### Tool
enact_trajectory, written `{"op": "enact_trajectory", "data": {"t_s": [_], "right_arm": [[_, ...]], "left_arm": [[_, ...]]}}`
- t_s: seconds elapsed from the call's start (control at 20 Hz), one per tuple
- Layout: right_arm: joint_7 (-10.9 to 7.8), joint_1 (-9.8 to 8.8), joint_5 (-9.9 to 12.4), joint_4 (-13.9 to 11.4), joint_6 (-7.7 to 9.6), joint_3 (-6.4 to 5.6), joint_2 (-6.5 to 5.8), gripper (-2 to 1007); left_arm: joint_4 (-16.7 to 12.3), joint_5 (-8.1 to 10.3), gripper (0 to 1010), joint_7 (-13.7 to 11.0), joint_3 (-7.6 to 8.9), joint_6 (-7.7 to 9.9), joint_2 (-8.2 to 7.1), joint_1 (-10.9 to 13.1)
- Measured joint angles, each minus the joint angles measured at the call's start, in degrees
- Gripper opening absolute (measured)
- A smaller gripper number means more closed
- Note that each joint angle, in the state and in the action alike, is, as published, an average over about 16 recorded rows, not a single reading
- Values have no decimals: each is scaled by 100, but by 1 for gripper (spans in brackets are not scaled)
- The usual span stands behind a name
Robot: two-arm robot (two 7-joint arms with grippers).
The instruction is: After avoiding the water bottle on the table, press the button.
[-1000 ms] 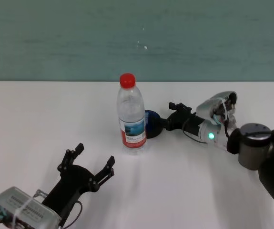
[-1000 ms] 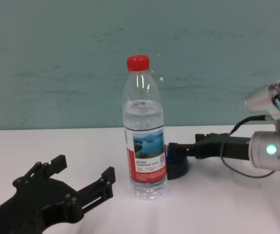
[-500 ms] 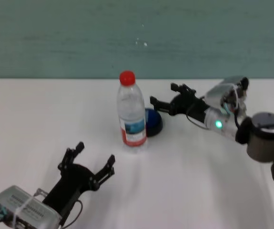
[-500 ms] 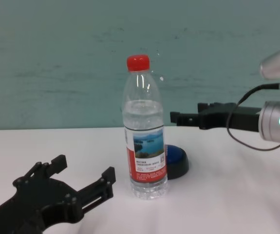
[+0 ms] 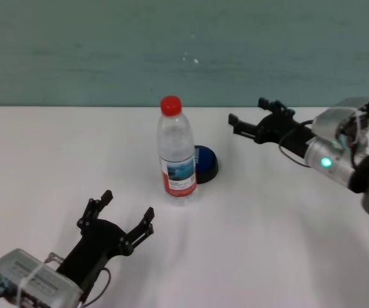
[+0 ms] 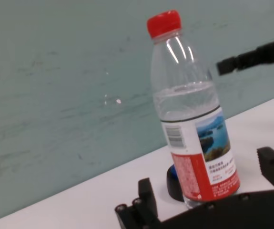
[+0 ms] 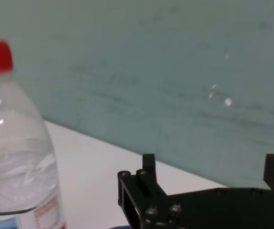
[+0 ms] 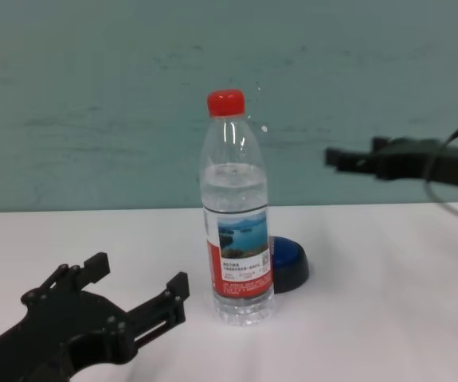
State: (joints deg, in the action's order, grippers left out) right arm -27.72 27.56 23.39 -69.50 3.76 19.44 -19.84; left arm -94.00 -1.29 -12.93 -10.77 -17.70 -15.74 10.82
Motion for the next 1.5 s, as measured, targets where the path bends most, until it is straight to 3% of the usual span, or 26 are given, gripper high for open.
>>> {"op": "enact_trajectory", "data": {"t_s": [0.45, 0.75, 1.1, 1.3, 1.5], "right_arm": [[287, -975, 432, -1395, -26, -583, -650, 1003], [534, -1758, 608, -2305, -140, -929, -917, 1003], [872, -2632, 660, -3106, -391, -1258, -903, 1003], [1033, -3037, 653, -3387, -540, -1391, -777, 1003], [1091, -3269, 654, -3477, -647, -1433, -612, 1003]], "left_arm": [[0, 0, 1000, 0, 0, 0, 0, 0], [0, 0, 1000, 0, 0, 0, 0, 0], [0, 0, 1000, 0, 0, 0, 0, 0], [0, 0, 1000, 0, 0, 0, 0, 0], [0, 0, 1000, 0, 0, 0, 0, 0]]}}
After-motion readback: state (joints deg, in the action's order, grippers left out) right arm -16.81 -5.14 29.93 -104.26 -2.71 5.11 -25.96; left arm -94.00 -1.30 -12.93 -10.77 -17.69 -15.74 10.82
